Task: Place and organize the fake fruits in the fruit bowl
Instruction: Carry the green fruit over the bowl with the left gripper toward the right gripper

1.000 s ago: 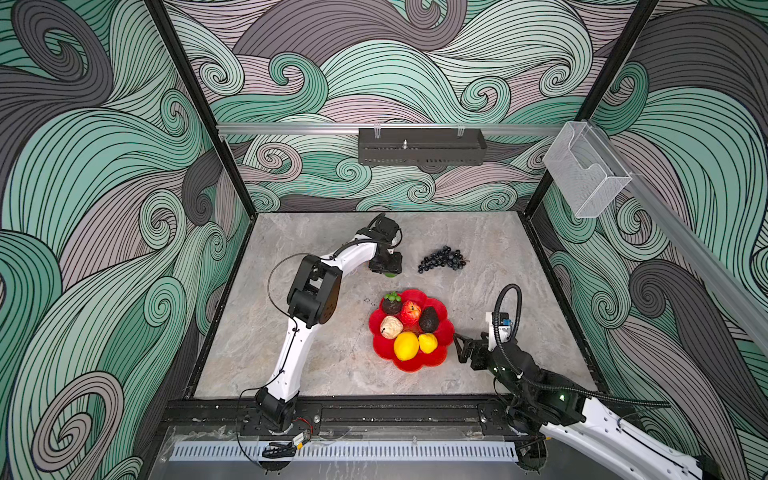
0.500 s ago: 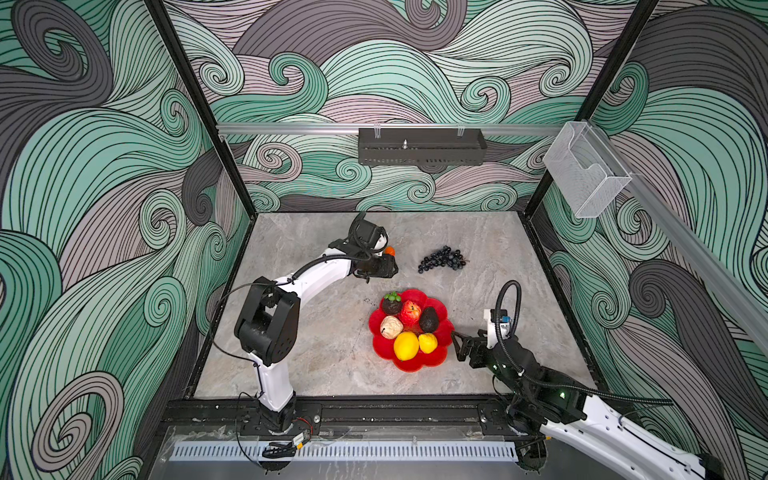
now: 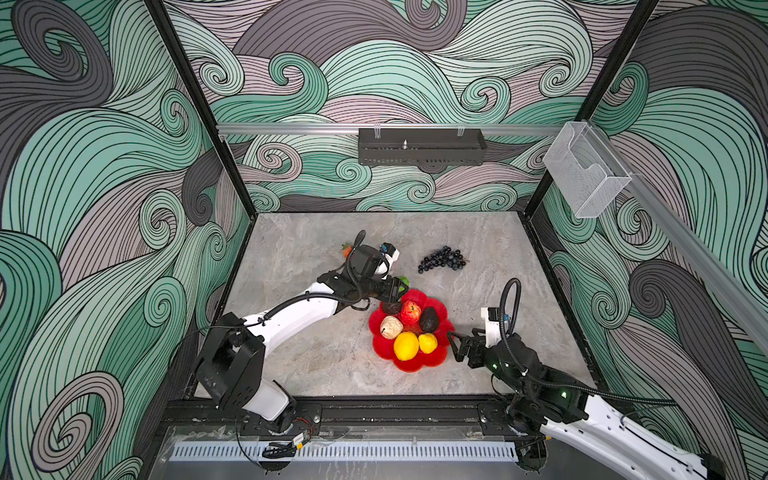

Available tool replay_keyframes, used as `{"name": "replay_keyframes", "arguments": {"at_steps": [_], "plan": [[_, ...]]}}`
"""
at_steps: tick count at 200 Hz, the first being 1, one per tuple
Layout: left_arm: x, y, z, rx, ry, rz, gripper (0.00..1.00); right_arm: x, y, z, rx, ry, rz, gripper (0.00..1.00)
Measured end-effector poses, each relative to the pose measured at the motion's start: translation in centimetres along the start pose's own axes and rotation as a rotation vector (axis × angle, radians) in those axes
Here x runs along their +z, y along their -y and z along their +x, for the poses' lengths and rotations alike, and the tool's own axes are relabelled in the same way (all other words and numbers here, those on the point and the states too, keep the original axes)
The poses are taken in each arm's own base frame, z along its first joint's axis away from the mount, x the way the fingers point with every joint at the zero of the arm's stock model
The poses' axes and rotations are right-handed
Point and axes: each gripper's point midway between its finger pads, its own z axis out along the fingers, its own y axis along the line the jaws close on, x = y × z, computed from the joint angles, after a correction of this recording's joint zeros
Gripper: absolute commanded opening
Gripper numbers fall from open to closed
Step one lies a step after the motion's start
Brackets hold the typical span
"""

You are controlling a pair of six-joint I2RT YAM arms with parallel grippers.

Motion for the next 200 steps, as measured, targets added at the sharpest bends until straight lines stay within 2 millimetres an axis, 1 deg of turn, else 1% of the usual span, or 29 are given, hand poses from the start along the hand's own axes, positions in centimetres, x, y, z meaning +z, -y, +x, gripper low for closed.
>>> {"name": "replay_keyframes", "arguments": {"at_steps": [36,53,73,113,143,162,177,200], "plan": [[-0.9,3.4,1.3,0.179,0.064,0.079,0.47,-0.9,-2.0,-1.9,0.013,0.016,-0.065,0.95],[-1.1,4.6,1.7,0.255,0.089,0.103,0.47,-1.3,-3.0,-2.6,0.020,0.021,-0.100,0.95],[-1.2,5.8,2.0,0.335,0.115,0.123,0.48,-1.3,-3.8,-2.9,0.018,0.012,-0.128,0.94],[-1.1,7.6,3.0,0.463,0.151,0.161,0.47,-1.1,-5.1,-2.9,0.018,-0.016,-0.174,0.94],[-1.0,9.0,3.9,0.573,0.174,0.192,0.47,-1.3,-6.4,-3.5,0.026,-0.024,-0.221,0.93],[-1.2,9.4,4.6,0.624,0.184,0.206,0.47,-1.3,-7.3,-3.9,0.031,-0.033,-0.247,0.91],[-1.3,9.9,4.9,0.654,0.191,0.219,0.47,-1.1,-7.9,-3.8,0.036,-0.048,-0.267,0.90],[-1.5,10.5,4.8,0.695,0.213,0.234,0.48,-0.8,-8.5,-3.3,0.050,-0.081,-0.290,0.89]]}}
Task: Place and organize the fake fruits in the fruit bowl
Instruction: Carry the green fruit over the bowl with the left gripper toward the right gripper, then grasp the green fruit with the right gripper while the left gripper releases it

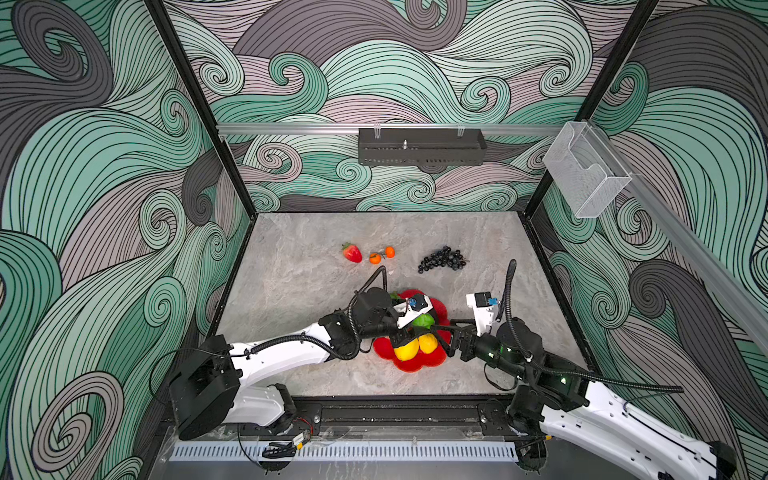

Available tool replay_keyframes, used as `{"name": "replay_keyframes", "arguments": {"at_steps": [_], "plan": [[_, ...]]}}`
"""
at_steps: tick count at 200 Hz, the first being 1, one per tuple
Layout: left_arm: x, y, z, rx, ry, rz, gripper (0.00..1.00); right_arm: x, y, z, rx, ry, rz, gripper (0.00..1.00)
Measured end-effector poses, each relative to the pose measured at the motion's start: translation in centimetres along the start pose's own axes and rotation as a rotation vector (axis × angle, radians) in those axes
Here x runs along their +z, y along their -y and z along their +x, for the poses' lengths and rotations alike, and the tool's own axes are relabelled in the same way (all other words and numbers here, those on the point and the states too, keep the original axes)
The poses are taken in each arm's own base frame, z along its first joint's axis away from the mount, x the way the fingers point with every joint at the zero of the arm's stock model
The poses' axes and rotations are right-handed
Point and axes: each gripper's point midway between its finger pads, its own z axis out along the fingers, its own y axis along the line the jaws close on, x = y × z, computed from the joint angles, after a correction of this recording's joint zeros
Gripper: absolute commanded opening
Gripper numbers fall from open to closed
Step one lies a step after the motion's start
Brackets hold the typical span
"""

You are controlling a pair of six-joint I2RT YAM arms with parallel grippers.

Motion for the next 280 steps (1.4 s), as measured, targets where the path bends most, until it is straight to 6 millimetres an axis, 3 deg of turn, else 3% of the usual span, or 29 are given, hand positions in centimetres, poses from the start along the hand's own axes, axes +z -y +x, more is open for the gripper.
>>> {"name": "replay_keyframes", "arguments": {"at_steps": [76,197,231,259,280], "plan": [[0.2,1.5,-0.5,0.066,0.025,0.044,0.50,1.3,-1.6,1.0,0.063,-0.070,-0.074,0.79],[0.1,2.8,-0.7,0.123,0.039,0.086,0.53,2.4,-1.2,1.9,0.076,-0.106,-0.061,0.47],[0.1,2.8,-0.6,0.124,0.037,0.085,0.62,2.5,-1.0,1.9,0.067,-0.107,-0.056,0.39],[0.0,2.4,-0.6,0.114,0.028,0.058,0.82,2.5,-0.7,2.0,0.053,-0.110,-0.042,0.38],[-0.6,1.9,-0.9,0.087,0.034,0.016,0.88,2.4,0.2,2.2,0.018,-0.114,0.007,0.39]]}}
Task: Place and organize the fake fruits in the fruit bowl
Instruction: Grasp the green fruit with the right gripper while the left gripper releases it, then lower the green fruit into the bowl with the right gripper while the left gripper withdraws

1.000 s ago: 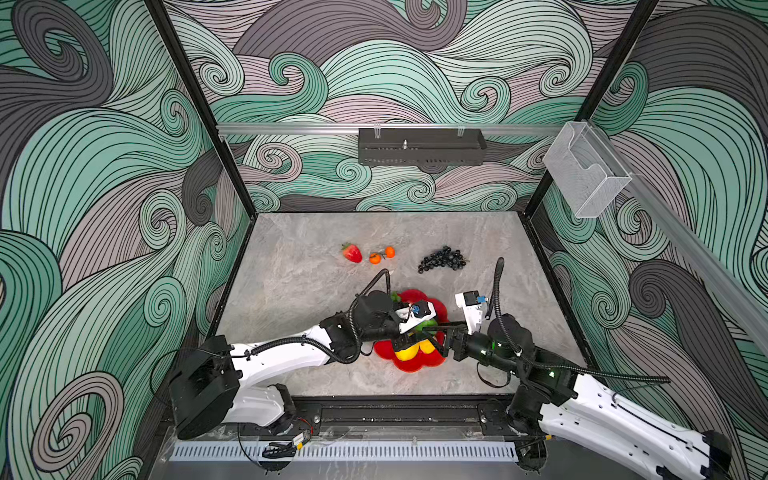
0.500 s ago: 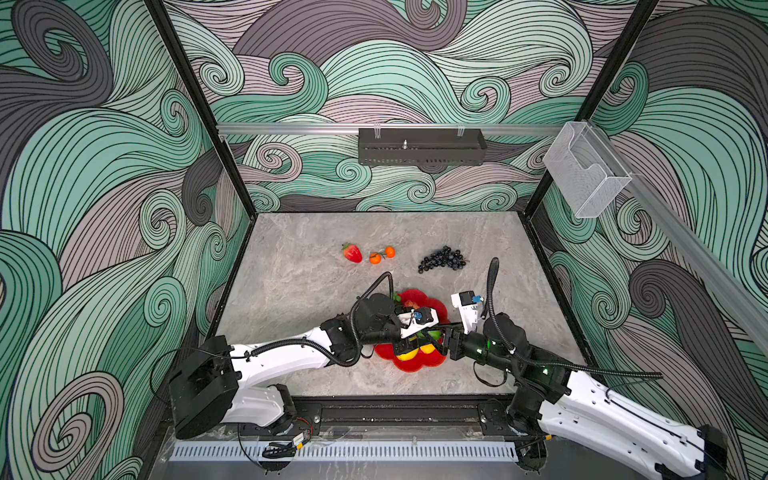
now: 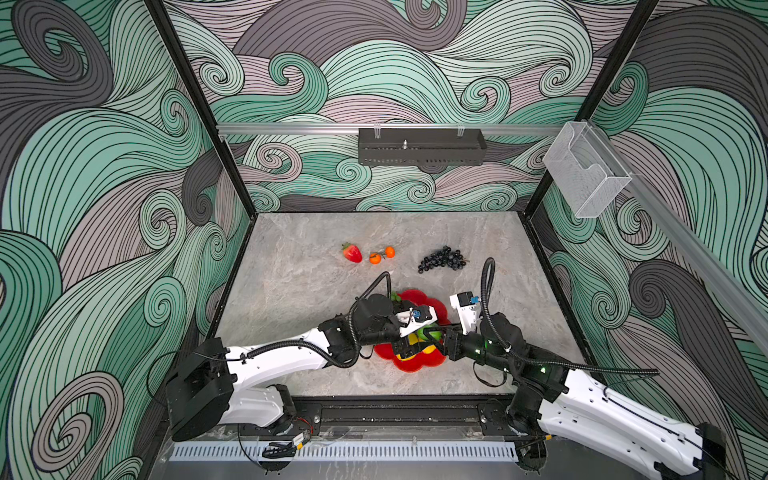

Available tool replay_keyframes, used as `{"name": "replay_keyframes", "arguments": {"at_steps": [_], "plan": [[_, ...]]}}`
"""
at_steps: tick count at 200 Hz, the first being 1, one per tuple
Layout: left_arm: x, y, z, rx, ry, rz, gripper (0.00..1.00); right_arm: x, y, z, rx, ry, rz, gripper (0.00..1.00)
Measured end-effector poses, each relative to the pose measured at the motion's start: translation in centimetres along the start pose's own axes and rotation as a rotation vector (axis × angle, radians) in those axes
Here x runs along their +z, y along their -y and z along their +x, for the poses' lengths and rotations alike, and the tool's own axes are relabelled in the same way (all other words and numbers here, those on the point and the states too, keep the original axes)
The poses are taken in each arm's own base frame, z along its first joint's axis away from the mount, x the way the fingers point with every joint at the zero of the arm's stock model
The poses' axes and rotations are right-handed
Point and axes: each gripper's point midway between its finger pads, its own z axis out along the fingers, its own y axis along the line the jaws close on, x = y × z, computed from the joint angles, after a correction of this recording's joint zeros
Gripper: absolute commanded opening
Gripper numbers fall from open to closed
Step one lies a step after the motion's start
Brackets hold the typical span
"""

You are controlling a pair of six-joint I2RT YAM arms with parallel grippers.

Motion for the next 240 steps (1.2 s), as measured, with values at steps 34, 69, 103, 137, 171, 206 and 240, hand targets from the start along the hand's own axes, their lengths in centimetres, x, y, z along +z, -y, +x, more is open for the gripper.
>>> {"name": "replay_keyframes", "arguments": {"at_steps": [34,69,103,137,171,206,240], "plan": [[-2.5,-1.1,0.3,-0.089,0.020,-0.105,0.99,-0.6,1.7,-0.4,-0.081,0.018,0.102,0.40],[-6.3,-3.7,1.6,-0.260,0.016,-0.305,0.99,-0.5,2.7,-0.5,-0.126,0.023,0.154,0.40],[-9.5,-6.4,3.0,-0.437,0.001,-0.483,0.99,0.1,3.3,-0.1,-0.155,-0.001,0.184,0.40],[-11.7,-8.2,5.3,-0.560,-0.038,-0.639,0.99,1.3,3.3,0.8,-0.166,-0.051,0.177,0.38],[-14.1,-9.8,7.2,-0.638,-0.061,-0.803,0.99,2.8,2.2,2.7,-0.190,-0.134,0.126,0.37],[-16.1,-10.4,8.7,-0.679,-0.054,-0.903,0.99,3.7,0.8,4.7,-0.233,-0.202,0.080,0.37],[-16.8,-10.4,9.6,-0.694,-0.052,-0.944,0.99,4.6,-0.6,5.8,-0.266,-0.252,0.059,0.37]]}}
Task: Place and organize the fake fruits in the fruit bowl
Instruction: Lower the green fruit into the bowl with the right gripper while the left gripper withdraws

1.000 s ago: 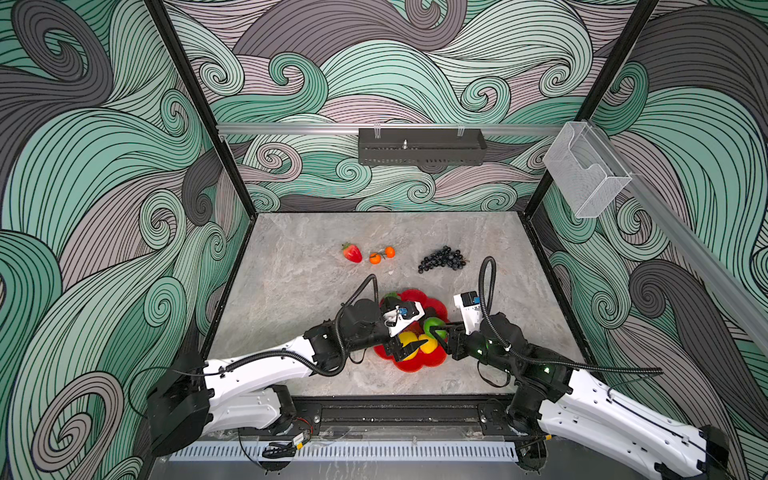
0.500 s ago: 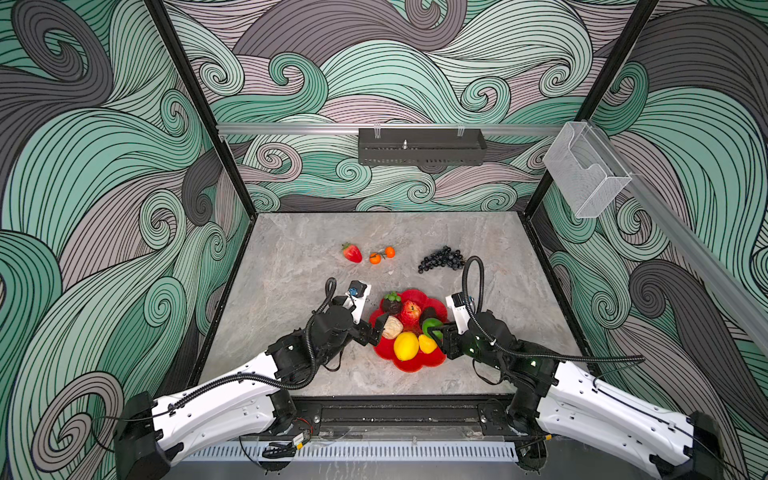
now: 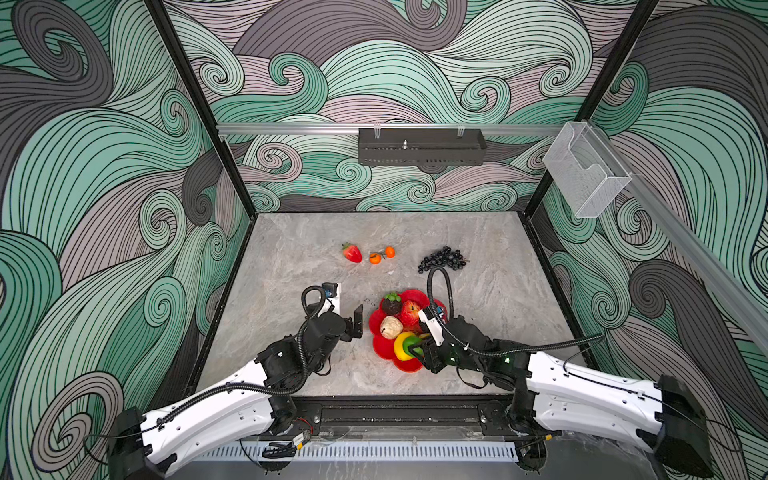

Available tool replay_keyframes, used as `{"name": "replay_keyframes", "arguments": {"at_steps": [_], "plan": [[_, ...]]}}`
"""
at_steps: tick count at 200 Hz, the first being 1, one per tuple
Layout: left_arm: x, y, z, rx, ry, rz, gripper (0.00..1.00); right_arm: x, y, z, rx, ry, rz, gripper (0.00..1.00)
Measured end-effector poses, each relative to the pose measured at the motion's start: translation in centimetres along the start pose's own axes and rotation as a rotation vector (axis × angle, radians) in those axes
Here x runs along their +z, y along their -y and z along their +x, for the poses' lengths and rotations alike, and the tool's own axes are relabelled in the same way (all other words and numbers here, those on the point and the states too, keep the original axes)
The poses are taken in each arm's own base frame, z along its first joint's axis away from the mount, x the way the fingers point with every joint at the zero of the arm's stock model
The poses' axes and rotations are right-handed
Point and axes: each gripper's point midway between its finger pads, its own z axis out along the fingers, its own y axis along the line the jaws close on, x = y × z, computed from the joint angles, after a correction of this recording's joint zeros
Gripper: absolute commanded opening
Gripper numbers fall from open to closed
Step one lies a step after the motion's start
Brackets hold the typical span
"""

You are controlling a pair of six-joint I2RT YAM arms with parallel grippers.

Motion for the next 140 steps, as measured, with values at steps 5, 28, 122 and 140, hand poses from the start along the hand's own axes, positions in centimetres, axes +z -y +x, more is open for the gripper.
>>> {"name": "replay_keyframes", "arguments": {"at_steps": [5,28,122,140], "plan": [[0.0,-0.1,0.0,-0.003,0.001,-0.002,0.99,0.1,-0.3,0.0,-0.005,-0.004,-0.004,0.37],[-0.4,-0.6,-0.2,-0.032,0.023,-0.011,0.97,0.6,-1.7,-0.3,-0.027,-0.018,-0.024,0.37],[-2.2,-3.6,0.7,-0.131,0.125,-0.020,0.97,3.6,-4.0,-0.3,-0.065,-0.102,0.023,0.37],[-2.2,-3.6,0.7,-0.135,0.130,-0.018,0.97,4.1,-3.7,0.0,-0.060,-0.125,0.052,0.38]]}}
